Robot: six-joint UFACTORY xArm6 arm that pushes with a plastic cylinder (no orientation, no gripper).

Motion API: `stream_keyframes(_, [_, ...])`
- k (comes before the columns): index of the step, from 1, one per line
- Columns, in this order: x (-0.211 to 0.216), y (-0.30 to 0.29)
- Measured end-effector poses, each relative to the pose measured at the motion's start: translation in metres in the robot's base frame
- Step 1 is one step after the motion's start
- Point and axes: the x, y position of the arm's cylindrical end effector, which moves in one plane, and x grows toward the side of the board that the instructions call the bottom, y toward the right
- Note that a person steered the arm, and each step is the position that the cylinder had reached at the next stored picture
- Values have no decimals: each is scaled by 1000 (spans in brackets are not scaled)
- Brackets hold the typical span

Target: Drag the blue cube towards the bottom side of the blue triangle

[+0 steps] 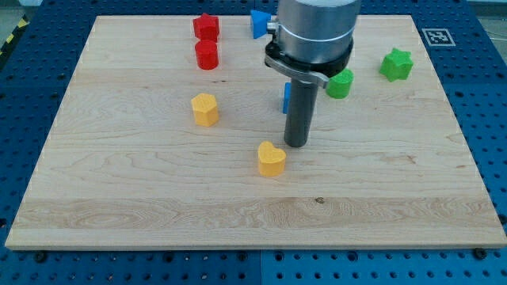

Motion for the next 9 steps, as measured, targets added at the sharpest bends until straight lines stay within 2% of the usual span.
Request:
stream_keyframes(2, [-24, 4])
stream_keyframes(6, [-33, 14])
stream_keyframes(8, [-103, 19])
stream_keyframes(9, [-122, 19])
